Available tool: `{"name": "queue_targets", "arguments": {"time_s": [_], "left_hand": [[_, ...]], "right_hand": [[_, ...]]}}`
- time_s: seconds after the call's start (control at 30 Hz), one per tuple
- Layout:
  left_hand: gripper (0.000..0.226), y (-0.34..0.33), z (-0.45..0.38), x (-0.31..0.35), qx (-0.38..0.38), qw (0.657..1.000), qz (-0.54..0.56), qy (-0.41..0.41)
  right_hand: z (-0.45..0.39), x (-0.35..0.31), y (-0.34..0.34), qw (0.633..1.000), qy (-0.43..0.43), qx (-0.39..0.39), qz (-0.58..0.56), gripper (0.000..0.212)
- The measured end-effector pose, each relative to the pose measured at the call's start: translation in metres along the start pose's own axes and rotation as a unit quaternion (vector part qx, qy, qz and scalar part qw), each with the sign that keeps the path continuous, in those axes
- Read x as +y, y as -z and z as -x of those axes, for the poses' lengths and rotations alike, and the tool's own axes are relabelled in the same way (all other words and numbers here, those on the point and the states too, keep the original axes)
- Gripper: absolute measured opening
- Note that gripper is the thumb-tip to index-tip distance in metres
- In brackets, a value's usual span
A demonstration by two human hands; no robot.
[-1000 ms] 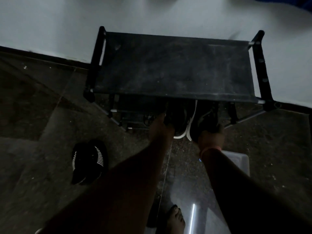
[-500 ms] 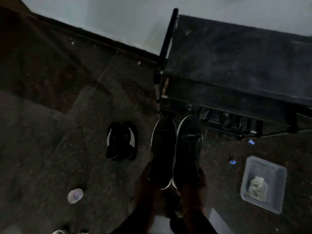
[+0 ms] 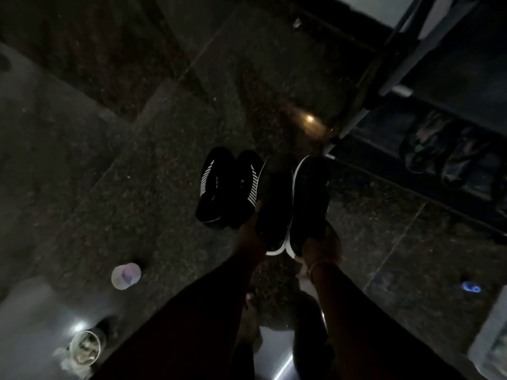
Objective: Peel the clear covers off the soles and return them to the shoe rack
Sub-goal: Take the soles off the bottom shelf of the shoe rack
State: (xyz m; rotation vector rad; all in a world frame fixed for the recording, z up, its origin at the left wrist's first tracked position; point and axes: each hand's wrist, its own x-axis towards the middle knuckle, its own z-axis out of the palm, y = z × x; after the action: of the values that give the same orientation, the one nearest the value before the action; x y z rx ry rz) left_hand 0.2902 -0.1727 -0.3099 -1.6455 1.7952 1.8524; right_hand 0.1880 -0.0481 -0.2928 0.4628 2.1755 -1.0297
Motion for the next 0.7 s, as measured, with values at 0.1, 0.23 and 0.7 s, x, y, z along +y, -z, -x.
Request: {"name": "queue_targets", "arguments": {"time_s": [0.1,0.23,0.7], "left_hand": [[0.064,0.002,-0.014,0.005,-0.004,0.995,-0.085,-0.043],[0.073,0.002,-0.026,-0.005,-0.018,0.992,-0.12,-0.047],[0.064,0.0,-0.02,0.01,-0.064,0.995,-0.077,0.029]], "right_hand": [[-0.023,0.005,-0.023,0.999,0.033,-0.02,0.007,0.083],[-0.034,0.019,-0.033,0.997,0.04,-0.022,0.057,0.086],[-0.02,0.022,-0.009,0.994,0.075,-0.027,0.072,0.076]]}}
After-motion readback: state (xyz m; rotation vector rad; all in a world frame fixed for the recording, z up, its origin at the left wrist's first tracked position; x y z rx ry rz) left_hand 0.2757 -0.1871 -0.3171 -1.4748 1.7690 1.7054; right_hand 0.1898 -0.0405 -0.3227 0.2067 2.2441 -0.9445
